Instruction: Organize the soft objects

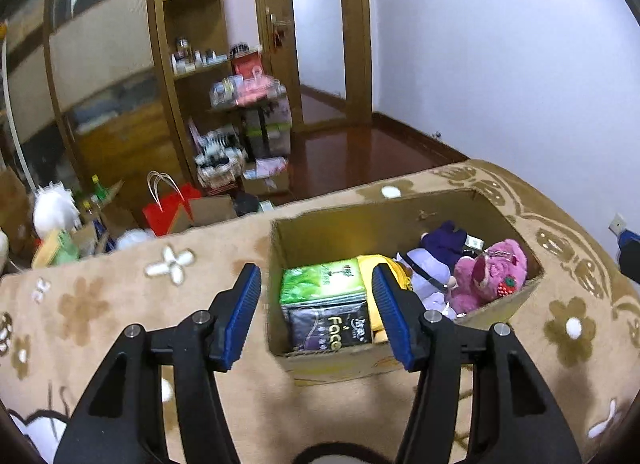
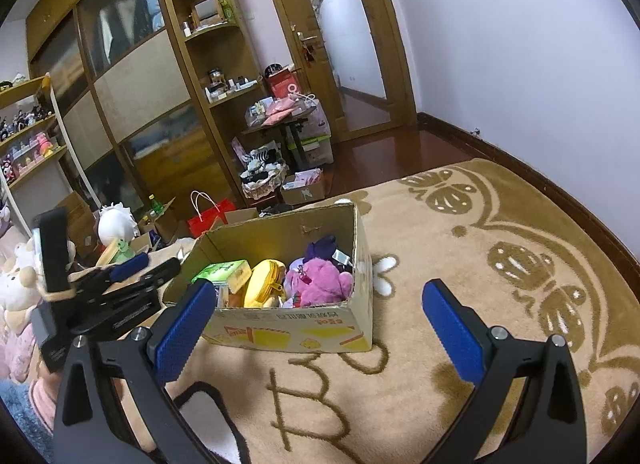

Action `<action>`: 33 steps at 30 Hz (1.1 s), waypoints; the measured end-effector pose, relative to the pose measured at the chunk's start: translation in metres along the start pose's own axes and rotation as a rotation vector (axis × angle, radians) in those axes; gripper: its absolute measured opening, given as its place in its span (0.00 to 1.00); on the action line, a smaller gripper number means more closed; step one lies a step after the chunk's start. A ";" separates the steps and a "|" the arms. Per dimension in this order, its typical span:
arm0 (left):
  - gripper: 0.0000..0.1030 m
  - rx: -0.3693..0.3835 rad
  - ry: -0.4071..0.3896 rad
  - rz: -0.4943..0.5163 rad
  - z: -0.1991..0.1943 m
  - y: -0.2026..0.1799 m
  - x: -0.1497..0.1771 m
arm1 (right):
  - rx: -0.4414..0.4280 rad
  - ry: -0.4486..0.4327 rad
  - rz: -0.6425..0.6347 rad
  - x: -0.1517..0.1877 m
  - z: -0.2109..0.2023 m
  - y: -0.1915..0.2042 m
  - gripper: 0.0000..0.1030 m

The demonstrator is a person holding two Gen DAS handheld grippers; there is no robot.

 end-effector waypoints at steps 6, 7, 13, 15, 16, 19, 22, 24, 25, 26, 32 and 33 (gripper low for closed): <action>0.78 -0.009 -0.060 -0.029 -0.042 0.008 -0.006 | 0.001 -0.029 -0.026 -0.003 -0.013 0.007 1.00; 0.84 -0.005 -0.068 -0.038 -0.048 0.009 -0.007 | 0.002 -0.034 -0.030 -0.004 -0.016 0.008 1.00; 0.97 -0.027 -0.122 -0.042 -0.085 0.014 -0.006 | 0.006 -0.061 -0.043 -0.003 -0.034 0.010 1.00; 0.98 -0.028 -0.140 -0.026 -0.097 0.011 -0.003 | 0.009 -0.066 -0.048 -0.002 -0.039 0.010 1.00; 0.98 -0.033 -0.145 -0.023 -0.102 0.011 -0.001 | 0.011 -0.070 -0.049 -0.001 -0.041 0.010 1.00; 0.98 -0.035 -0.169 -0.037 -0.116 0.011 0.005 | 0.007 -0.079 -0.054 -0.002 -0.048 0.011 1.00; 0.99 -0.056 -0.193 -0.029 -0.128 0.012 0.010 | 0.007 -0.100 -0.064 -0.002 -0.059 0.013 1.00; 0.99 -0.069 -0.191 -0.026 -0.131 0.014 0.018 | 0.008 -0.110 -0.075 -0.001 -0.064 0.013 1.00; 0.99 -0.061 -0.180 -0.029 -0.130 0.014 0.021 | 0.006 -0.108 -0.079 0.000 -0.065 0.015 1.00; 0.99 -0.053 -0.168 -0.036 -0.129 0.016 0.025 | 0.000 -0.104 -0.082 0.001 -0.064 0.017 1.00; 0.99 -0.060 -0.167 -0.045 -0.132 0.021 0.034 | 0.015 -0.090 -0.105 0.008 -0.059 0.019 1.00; 0.99 -0.063 -0.169 -0.042 -0.132 0.020 0.034 | 0.023 -0.087 -0.112 0.009 -0.057 0.019 1.00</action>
Point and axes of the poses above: each gripper's, at about its wrist camera, not at the fingertips, and z roughly the way its jaws point, y to its left, x to its underside, the point moved 10 cm from there along z, roughly the way its jaws point, and after that the axes turned 3 degrees about y, right-handed, at the moved point
